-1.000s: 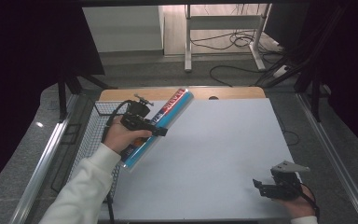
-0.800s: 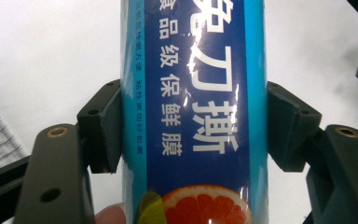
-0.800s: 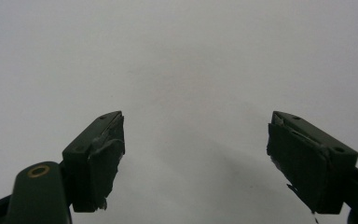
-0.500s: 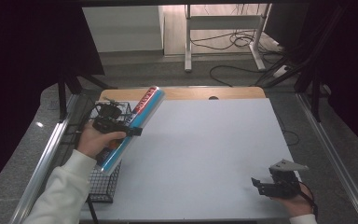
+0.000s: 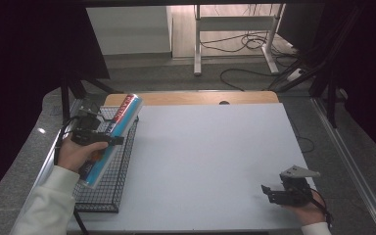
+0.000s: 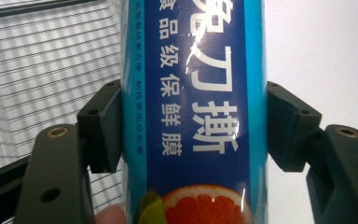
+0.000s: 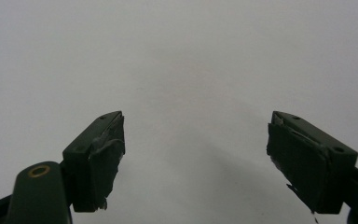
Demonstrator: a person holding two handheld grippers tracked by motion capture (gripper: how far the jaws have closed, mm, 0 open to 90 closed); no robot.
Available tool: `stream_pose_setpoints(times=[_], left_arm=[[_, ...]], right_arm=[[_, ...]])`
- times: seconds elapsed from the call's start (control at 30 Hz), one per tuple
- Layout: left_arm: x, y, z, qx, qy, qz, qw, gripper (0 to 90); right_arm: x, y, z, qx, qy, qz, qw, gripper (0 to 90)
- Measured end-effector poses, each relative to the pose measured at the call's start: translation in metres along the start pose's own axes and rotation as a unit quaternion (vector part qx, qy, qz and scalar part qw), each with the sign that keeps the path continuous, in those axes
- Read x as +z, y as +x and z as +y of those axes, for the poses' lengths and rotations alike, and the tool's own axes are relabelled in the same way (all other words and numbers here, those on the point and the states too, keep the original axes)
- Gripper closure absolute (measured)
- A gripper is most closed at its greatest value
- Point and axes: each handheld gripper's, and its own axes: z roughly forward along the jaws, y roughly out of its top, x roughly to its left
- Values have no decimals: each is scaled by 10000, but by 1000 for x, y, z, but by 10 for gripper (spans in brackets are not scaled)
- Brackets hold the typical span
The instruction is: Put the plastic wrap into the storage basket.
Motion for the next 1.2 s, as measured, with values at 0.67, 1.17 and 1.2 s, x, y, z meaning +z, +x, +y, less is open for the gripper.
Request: stream_pose_setpoints(times=[0.67, 1.17, 1.2], left_arm=[[42, 30, -17, -517, 533, 874, 9934, 317], [69, 32, -26, -534, 943, 1086, 9882, 316], [72, 33, -26, -534, 1033, 1099, 9871, 315]], right_arm=[[1, 0, -2, -9, 53, -32, 10000, 198], [2, 0, -3, -35, 70, -31, 10000, 197], [3, 0, -3, -38, 75, -27, 10000, 197]])
